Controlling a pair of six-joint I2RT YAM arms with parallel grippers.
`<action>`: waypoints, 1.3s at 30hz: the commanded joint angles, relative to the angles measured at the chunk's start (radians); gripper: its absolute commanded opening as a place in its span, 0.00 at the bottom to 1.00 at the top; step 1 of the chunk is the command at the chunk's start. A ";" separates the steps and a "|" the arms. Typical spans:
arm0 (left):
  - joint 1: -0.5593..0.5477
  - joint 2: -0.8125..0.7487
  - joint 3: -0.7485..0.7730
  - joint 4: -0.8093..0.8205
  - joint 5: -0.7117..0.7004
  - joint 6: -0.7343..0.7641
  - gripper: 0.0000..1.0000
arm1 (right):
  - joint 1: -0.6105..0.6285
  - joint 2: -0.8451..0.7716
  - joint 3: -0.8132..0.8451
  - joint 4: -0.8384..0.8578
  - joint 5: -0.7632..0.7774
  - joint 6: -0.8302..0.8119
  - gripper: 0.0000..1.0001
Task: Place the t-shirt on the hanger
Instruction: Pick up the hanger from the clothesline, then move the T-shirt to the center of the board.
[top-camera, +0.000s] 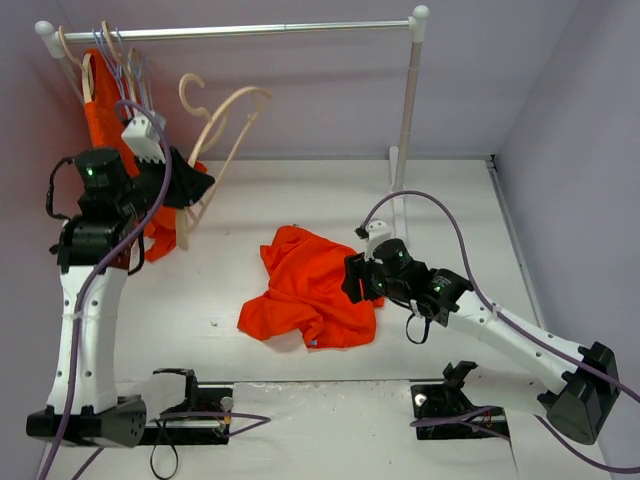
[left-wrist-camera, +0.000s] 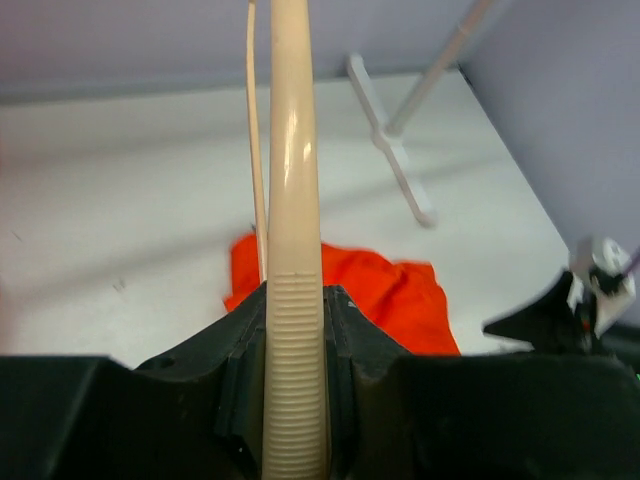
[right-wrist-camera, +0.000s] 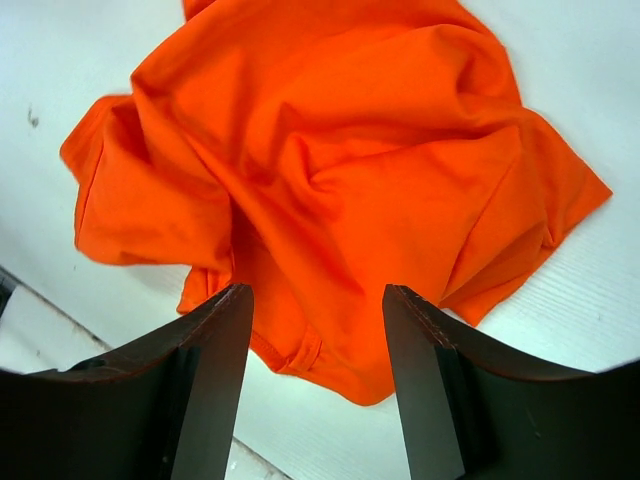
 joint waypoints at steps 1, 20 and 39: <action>-0.015 -0.134 -0.123 0.076 0.135 -0.055 0.00 | 0.005 -0.011 -0.026 0.058 0.091 0.094 0.54; -0.193 -0.455 -0.647 -0.050 0.051 -0.009 0.00 | -0.030 0.492 -0.075 0.310 0.111 0.206 0.26; -0.227 -0.501 -0.743 0.045 0.061 0.004 0.00 | -0.261 0.815 0.448 0.314 0.042 -0.056 0.23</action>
